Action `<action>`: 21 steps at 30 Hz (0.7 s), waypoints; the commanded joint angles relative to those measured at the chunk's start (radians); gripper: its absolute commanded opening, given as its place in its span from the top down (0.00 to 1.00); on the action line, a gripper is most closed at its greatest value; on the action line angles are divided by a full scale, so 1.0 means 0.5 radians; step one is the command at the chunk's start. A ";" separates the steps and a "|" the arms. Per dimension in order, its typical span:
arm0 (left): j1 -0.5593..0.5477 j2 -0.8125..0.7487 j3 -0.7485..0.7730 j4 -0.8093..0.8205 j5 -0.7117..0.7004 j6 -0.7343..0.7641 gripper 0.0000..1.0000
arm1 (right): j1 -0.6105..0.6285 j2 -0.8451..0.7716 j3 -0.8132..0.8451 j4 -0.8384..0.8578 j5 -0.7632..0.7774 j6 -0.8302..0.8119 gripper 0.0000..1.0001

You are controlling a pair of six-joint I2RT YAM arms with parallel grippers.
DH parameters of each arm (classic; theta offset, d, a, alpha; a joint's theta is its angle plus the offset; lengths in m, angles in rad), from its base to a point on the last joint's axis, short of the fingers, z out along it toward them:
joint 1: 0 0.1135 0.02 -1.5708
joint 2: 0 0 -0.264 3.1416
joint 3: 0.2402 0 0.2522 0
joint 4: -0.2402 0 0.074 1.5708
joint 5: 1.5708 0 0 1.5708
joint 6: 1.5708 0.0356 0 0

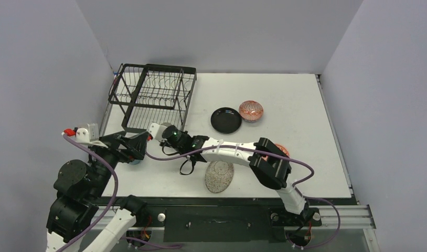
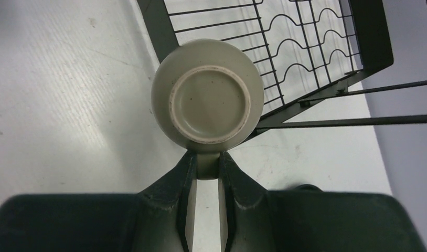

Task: Load the mixed dishes into the dish rack

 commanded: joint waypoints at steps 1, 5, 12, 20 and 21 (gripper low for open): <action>0.012 -0.019 0.064 -0.003 -0.014 0.047 0.04 | -0.007 0.089 0.276 -0.132 0.230 -0.246 1.00; 0.012 -0.025 0.049 0.001 -0.002 0.042 0.04 | -0.009 0.216 0.433 -0.164 0.405 -0.296 1.00; 0.012 -0.029 0.018 0.020 0.023 0.025 0.04 | -0.034 0.319 0.541 -0.139 0.467 -0.299 1.00; 0.012 -0.022 -0.008 0.037 0.042 0.010 0.04 | -0.080 0.426 0.693 -0.197 0.400 -0.264 1.00; 0.012 -0.019 -0.008 0.038 0.042 0.010 0.03 | -0.088 0.449 0.705 -0.212 0.394 -0.262 1.00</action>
